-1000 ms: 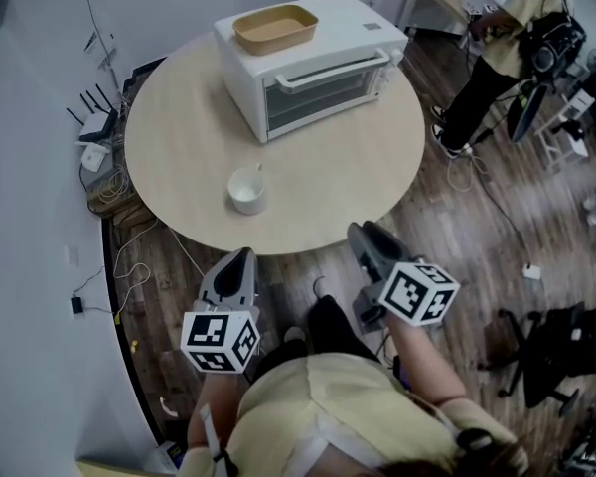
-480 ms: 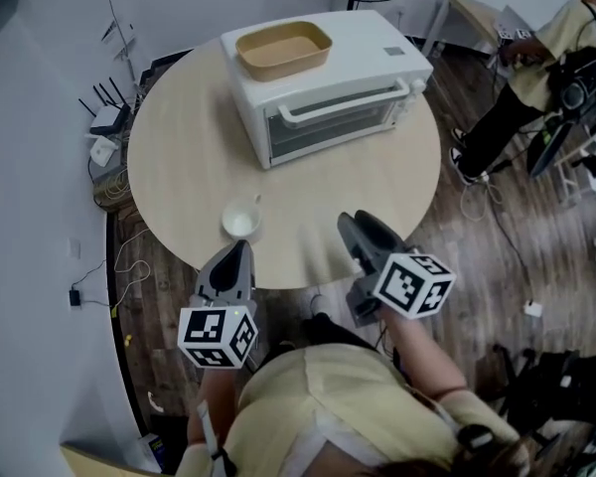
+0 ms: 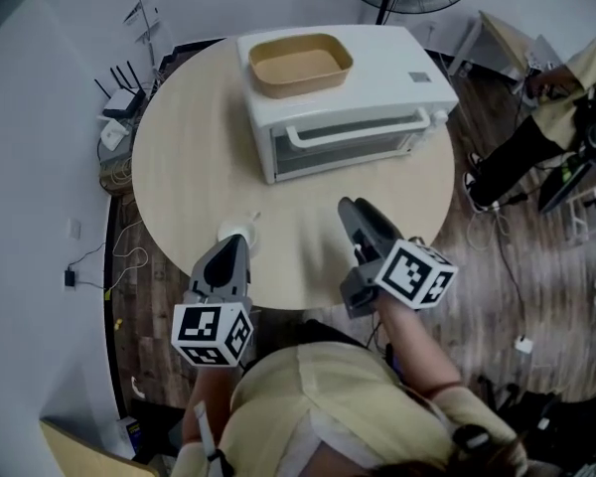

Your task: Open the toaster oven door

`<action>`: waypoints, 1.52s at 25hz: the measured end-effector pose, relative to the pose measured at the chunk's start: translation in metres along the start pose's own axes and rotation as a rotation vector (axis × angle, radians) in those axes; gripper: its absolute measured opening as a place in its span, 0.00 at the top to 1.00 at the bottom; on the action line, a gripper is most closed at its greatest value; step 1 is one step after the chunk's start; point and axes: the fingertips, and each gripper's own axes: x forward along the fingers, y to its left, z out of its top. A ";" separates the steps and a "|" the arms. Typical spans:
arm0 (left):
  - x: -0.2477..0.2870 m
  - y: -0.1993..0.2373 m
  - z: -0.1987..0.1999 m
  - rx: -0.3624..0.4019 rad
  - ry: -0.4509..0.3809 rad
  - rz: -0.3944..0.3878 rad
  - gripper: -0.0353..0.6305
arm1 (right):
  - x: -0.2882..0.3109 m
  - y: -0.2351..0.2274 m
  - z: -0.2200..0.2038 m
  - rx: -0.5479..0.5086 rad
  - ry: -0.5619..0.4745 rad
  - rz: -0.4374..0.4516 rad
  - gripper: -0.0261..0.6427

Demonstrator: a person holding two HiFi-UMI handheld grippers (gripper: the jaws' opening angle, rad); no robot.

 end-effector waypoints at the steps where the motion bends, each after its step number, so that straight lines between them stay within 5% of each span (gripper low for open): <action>1: 0.002 0.001 0.002 -0.002 -0.002 0.010 0.94 | 0.005 -0.001 0.003 0.005 0.004 0.007 0.73; 26: -0.017 0.034 0.000 -0.073 -0.030 0.283 0.94 | 0.090 0.026 0.031 0.279 0.059 0.234 0.73; 38: -0.019 0.040 -0.004 -0.092 -0.022 0.323 0.94 | 0.109 0.026 0.038 0.393 0.054 0.245 0.72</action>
